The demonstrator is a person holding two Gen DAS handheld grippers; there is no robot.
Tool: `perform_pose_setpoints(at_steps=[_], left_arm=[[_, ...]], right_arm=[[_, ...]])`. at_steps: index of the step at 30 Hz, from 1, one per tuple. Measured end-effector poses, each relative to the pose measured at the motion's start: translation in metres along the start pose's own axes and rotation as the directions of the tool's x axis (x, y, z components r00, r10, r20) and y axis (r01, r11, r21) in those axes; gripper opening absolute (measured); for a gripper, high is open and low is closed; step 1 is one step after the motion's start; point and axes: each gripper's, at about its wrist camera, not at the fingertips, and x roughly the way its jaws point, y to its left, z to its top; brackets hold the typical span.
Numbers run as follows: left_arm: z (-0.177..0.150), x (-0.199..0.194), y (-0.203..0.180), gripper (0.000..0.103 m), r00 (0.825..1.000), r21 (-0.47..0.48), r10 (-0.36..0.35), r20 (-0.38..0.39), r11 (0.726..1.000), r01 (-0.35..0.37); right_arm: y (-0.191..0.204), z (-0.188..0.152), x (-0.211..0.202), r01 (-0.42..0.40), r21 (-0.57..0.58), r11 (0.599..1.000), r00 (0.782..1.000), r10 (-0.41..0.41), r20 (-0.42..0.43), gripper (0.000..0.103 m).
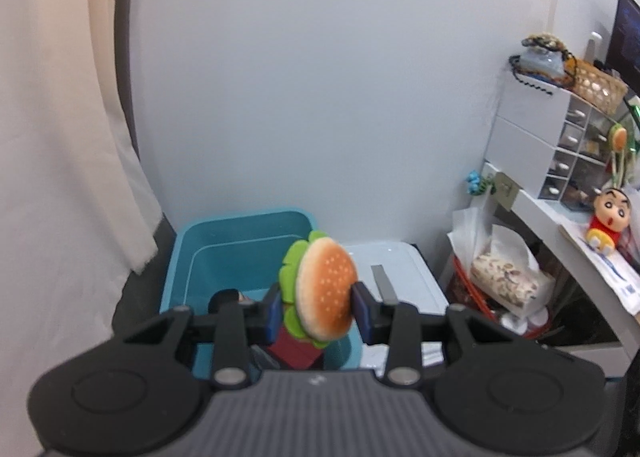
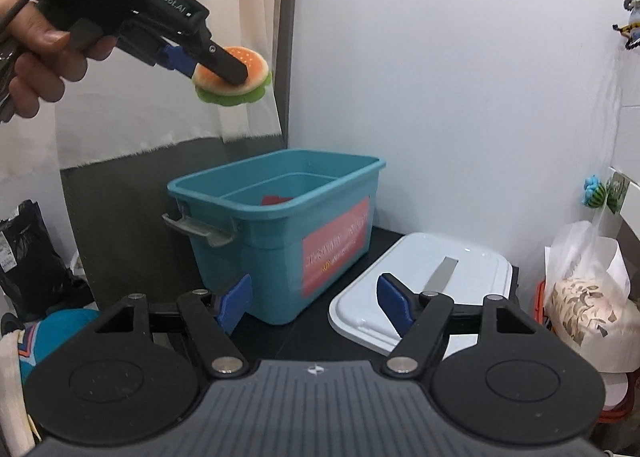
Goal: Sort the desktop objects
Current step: 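Carry the hamburger plush in the right gripper up toward the teal bin, then lower the hamburger plush into the teal bin with the right gripper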
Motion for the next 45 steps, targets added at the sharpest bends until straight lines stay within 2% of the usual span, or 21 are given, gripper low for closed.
perform_pose_setpoints(at_steps=[10, 18, 26, 37, 45], left_arm=[[0.003, 0.036, 0.025, 0.039, 0.998, -0.027, 0.045, -0.041, 0.999, -0.046], [-0.005, 0.074, 0.045, 0.039, 0.990, -0.052, 0.095, -0.100, 0.994, -0.100], [-0.008, 0.103, 0.061, 0.039, 0.983, -0.060, 0.120, -0.142, 0.990, -0.130], [-0.013, 0.133, 0.067, 0.039, 0.975, -0.043, 0.116, -0.191, 0.991, -0.126], [-0.009, 0.140, 0.074, 0.040, 0.968, -0.031, 0.132, -0.215, 0.989, -0.142]], right_arm=[[-0.008, -0.002, 0.019, 0.024, 0.006, 1.000, 0.997, -0.024, -0.080, 0.078], [-0.025, -0.006, 0.038, 0.068, 0.060, 0.996, 0.986, -0.058, -0.157, 0.079], [-0.037, -0.007, 0.053, 0.095, 0.074, 0.993, 0.977, -0.079, -0.199, 0.081], [-0.051, -0.014, 0.077, 0.117, 0.071, 0.991, 0.961, -0.094, -0.261, 0.081], [-0.059, -0.016, 0.083, 0.137, 0.093, 0.986, 0.954, -0.106, -0.279, 0.081]])
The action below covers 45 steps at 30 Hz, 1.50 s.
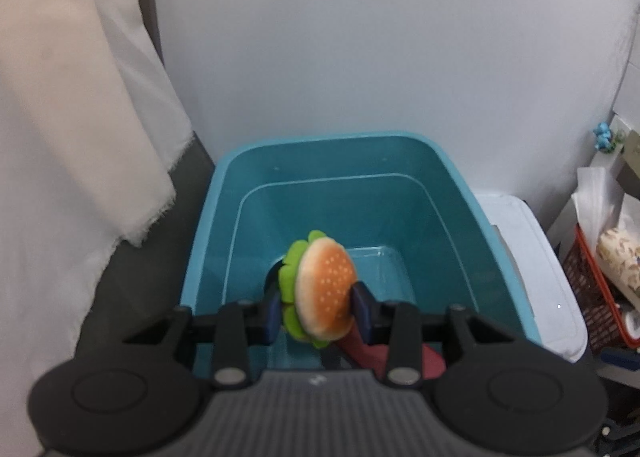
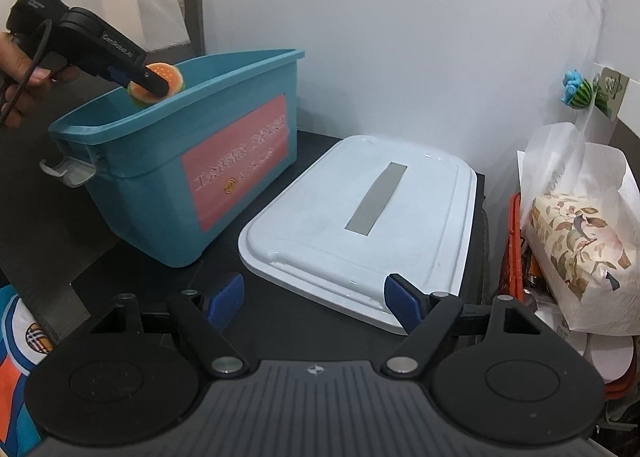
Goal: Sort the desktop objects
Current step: 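Lower the hamburger plush into the teal bin with the right gripper, then withdraw both grippers from the bin and move toward the white lid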
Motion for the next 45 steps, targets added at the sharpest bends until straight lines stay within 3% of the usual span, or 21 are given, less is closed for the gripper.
perform_pose_setpoints(at_steps=[15, 32, 34, 36, 39, 45], left_arm=[[0.002, 0.008, 0.001, 0.047, 1.000, 0.003, 0.013, -0.009, 1.000, -0.013], [-0.013, -0.031, 0.000, 0.047, 0.999, 0.051, 0.030, 0.046, 0.998, -0.032], [-0.013, -0.034, -0.001, 0.047, 0.998, 0.050, 0.023, 0.051, 0.998, -0.026], [-0.014, -0.038, -0.004, 0.047, 0.998, 0.049, 0.014, 0.057, 0.999, -0.017], [-0.015, -0.042, -0.008, 0.047, 0.998, 0.045, 0.000, 0.067, 0.999, -0.003], [-0.020, -0.048, -0.014, 0.047, 0.996, 0.031, -0.025, 0.080, 0.999, 0.022]], right_arm=[[-0.019, 0.000, 0.014, 0.040, 0.061, 0.997, 0.999, -0.039, -0.019, 0.081], [-0.027, -0.001, 0.024, 0.091, 0.082, 0.992, 0.996, -0.093, 0.016, 0.080], [-0.029, 0.000, 0.025, 0.113, 0.081, 0.990, 0.993, -0.115, 0.018, 0.078], [-0.031, 0.000, 0.025, 0.113, 0.079, 0.990, 0.993, -0.115, 0.021, 0.065], [-0.034, 0.000, 0.028, 0.105, 0.071, 0.992, 0.994, -0.107, 0.023, 0.057], [-0.042, -0.004, 0.039, 0.055, 0.106, 0.993, 0.997, -0.060, 0.045, 0.055]])
